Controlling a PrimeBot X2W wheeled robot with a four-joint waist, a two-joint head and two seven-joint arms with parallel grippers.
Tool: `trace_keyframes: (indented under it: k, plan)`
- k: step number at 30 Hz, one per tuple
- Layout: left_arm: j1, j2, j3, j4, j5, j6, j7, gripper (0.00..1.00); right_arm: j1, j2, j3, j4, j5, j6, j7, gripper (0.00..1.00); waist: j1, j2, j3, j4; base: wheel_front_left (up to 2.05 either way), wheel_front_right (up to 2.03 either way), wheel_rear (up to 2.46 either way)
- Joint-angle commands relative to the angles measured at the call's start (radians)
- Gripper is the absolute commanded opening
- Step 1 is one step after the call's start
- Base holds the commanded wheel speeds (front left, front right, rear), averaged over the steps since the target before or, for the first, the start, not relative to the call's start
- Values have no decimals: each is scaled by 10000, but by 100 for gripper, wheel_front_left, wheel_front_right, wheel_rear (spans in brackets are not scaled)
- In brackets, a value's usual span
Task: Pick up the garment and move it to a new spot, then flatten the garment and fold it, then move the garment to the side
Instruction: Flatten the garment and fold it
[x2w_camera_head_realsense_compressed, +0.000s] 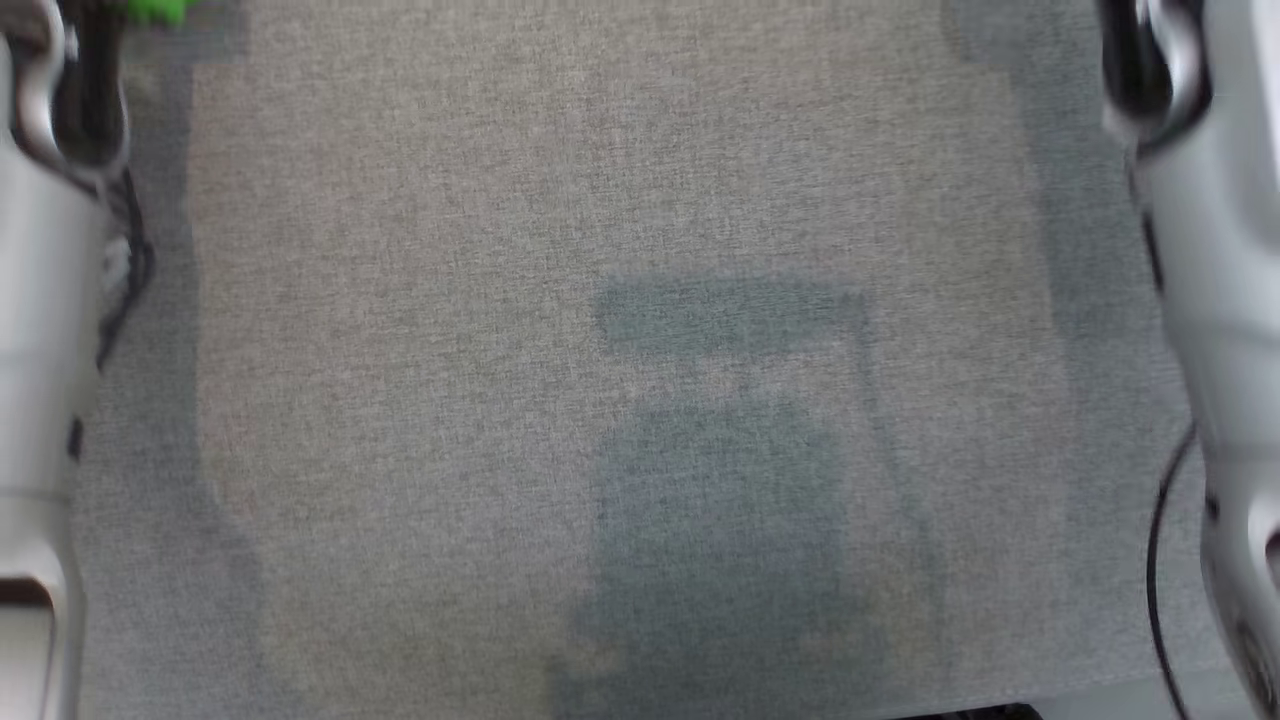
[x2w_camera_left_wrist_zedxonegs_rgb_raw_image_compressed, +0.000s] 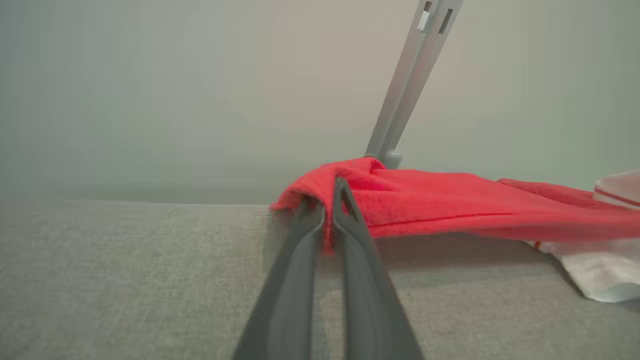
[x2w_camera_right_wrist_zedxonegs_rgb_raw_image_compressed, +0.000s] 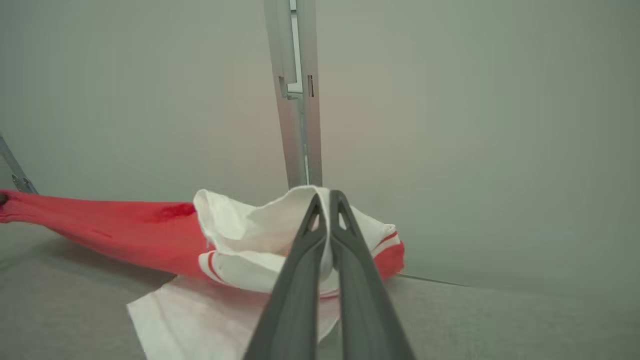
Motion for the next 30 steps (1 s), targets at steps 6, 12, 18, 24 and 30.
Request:
trace_keyframes:
  k: [6,12,18,24,30]
  plan:
    - [3116,504,-374,-1350,-841,-37,-308,0,4370,-711,-406,-1966,907,-20,-250,0,-2,111,-1756,-79,0,0,0]
    - [6168,600,-294,-2901,-431,99,-330,0,8223,-528,-1509,-3933,844,-20,-285,0,-2,111,-3038,42,0,0,0]
    - [9219,395,-12,-4310,234,872,-329,0,10808,-85,-1848,-4943,455,-20,118,0,-2,111,-3981,-193,0,0,0]
    - [12003,-39,227,-5311,690,1778,-326,0,12311,219,-2287,-4486,-171,-21,48,0,-2,111,-4654,-315,0,0,0]
    - [13823,-860,610,-5807,992,2253,-327,0,13376,350,-2722,-3644,-655,-23,-137,0,-2,111,-5270,-149,0,0,0]
